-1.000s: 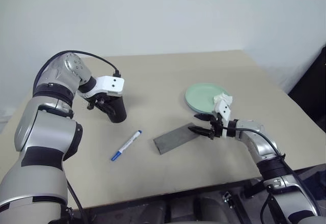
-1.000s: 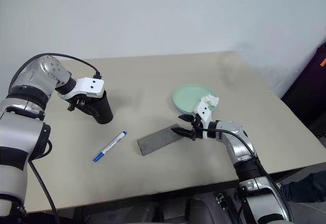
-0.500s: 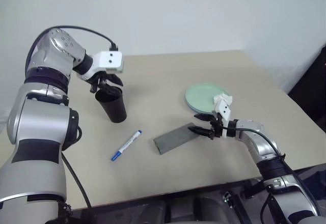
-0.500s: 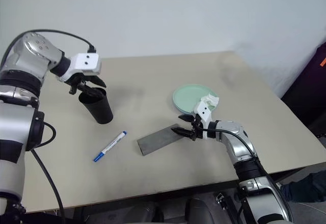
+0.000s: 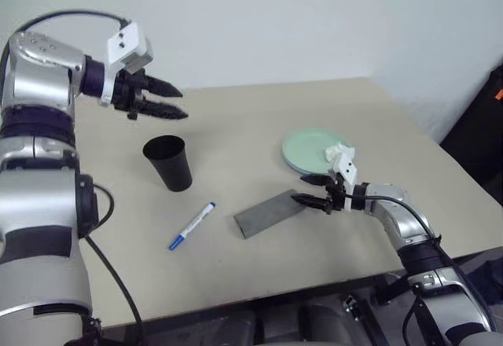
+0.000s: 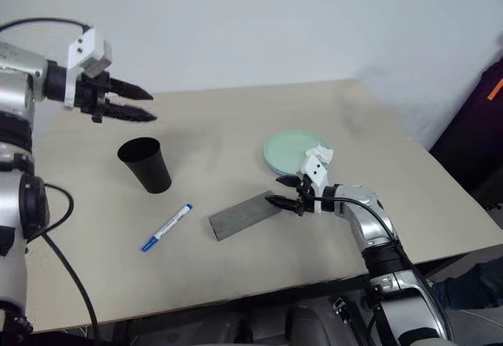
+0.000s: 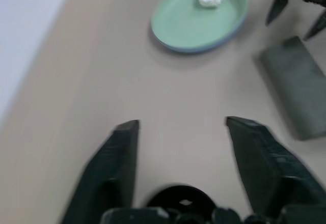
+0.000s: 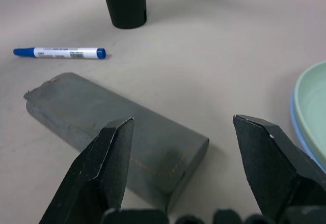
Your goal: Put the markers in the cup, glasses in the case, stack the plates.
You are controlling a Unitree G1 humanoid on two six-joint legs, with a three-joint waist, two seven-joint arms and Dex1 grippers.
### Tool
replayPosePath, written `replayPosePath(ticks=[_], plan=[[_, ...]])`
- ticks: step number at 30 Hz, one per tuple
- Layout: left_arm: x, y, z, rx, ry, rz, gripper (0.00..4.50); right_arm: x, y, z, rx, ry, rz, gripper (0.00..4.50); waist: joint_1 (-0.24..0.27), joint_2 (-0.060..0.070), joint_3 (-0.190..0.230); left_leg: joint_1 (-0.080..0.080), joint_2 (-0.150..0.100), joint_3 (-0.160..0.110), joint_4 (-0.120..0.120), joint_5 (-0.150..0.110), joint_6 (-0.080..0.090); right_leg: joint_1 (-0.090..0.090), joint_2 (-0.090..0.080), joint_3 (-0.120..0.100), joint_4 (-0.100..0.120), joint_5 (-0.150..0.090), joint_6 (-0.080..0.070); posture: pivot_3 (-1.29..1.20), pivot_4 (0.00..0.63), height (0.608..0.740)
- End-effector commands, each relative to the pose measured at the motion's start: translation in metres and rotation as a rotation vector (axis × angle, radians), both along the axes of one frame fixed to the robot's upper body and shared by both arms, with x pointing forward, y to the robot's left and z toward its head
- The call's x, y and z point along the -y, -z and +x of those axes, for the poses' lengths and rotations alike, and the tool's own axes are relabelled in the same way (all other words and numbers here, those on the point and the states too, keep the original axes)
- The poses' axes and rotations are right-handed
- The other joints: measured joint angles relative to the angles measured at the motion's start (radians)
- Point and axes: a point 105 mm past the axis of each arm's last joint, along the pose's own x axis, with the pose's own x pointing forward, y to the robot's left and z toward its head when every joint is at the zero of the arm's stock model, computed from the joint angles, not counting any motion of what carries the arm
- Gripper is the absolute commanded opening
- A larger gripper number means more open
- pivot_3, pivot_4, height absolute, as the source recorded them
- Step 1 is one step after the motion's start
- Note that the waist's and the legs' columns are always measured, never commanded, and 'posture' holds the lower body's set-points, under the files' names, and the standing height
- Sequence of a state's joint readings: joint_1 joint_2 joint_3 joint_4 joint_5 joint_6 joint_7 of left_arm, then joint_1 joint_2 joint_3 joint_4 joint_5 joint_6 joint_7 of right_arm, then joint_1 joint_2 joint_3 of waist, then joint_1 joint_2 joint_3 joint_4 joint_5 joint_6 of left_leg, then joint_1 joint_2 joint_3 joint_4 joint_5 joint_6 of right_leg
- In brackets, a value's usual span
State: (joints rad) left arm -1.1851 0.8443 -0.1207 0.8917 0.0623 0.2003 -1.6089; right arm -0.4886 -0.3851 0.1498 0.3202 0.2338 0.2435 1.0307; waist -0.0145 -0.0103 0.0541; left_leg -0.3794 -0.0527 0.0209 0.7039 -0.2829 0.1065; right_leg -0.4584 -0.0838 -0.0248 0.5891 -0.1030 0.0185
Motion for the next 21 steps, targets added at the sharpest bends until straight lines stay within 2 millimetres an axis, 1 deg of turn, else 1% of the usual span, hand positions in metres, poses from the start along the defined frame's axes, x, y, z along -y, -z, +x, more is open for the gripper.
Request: replayPosePath(ticks=[1, 4, 8, 13, 16, 17, 21], plan=[[0.003, -0.01, -0.017, 0.034, 0.014, -0.022, 4.2, -0.001, -0.015, 0.004, 0.055, -0.017, 0.011, 3.39, -0.006, -0.001, 0.0, 0.0, 0.0, 0.0, 0.0, 0.0, -0.001, 0.0, 0.0, 0.0, 0.0, 0.0, 0.0, 0.0, 0.0, 0.74], [0.0, 0.011, -0.037, 0.007, -0.003, 0.012, 4.2, -0.001, -0.014, 0.003, 0.05, -0.025, 0.007, 3.39, -0.011, 0.0, 0.0, 0.0, 0.0, 0.0, 0.001, -0.001, -0.004, 0.0, 0.0, 0.002, 0.0, 0.0, 0.0, 0.0, 0.0, 0.74], [0.004, 0.034, -0.058, -0.053, -0.048, 0.017, 4.2, -0.001, -0.013, 0.002, 0.044, -0.035, 0.005, 3.39, -0.013, 0.0, 0.0, 0.002, -0.001, 0.001, 0.0, -0.002, -0.005, 0.0, 0.0, 0.003, 0.001, 0.0, 0.0, 0.0, 0.0, 0.74], [0.013, 0.06, -0.069, -0.103, -0.136, 0.021, 4.2, -0.003, -0.012, 0.001, 0.042, -0.039, 0.005, 3.39, -0.007, 0.0, 0.0, 0.003, -0.001, -0.001, -0.002, 0.0, -0.008, 0.001, 0.0, 0.002, 0.001, 0.0, -0.001, 0.0, 0.0, 0.74], [0.016, 0.075, -0.072, -0.137, -0.217, 0.014, 4.2, -0.003, -0.012, 0.001, 0.044, -0.035, 0.009, 3.39, -0.008, 0.0, 0.0, 0.004, -0.001, -0.001, -0.002, 0.001, -0.01, 0.001, 0.0, 0.003, 0.001, 0.0, -0.001, 0.0, 0.0, 0.74], [0.017, 0.078, -0.074, -0.176, -0.259, -0.018, 4.2, -0.003, -0.012, 0.0, 0.045, -0.032, 0.01, 3.39, -0.008, 0.0, 0.0, 0.004, 0.0, -0.001, -0.002, 0.002, -0.01, 0.002, 0.001, 0.002, 0.001, 0.0, -0.001, 0.0, 0.0, 0.74], [0.013, 0.098, -0.077, -0.214, -0.379, -0.011, 4.2, -0.003, -0.011, -0.001, 0.044, -0.022, 0.017, 3.39, -0.008, 0.0, 0.0, 0.005, 0.001, -0.001, -0.003, 0.003, -0.012, 0.001, 0.002, 0.003, 0.001, 0.0, 0.0, 0.0, 0.0, 0.74]])
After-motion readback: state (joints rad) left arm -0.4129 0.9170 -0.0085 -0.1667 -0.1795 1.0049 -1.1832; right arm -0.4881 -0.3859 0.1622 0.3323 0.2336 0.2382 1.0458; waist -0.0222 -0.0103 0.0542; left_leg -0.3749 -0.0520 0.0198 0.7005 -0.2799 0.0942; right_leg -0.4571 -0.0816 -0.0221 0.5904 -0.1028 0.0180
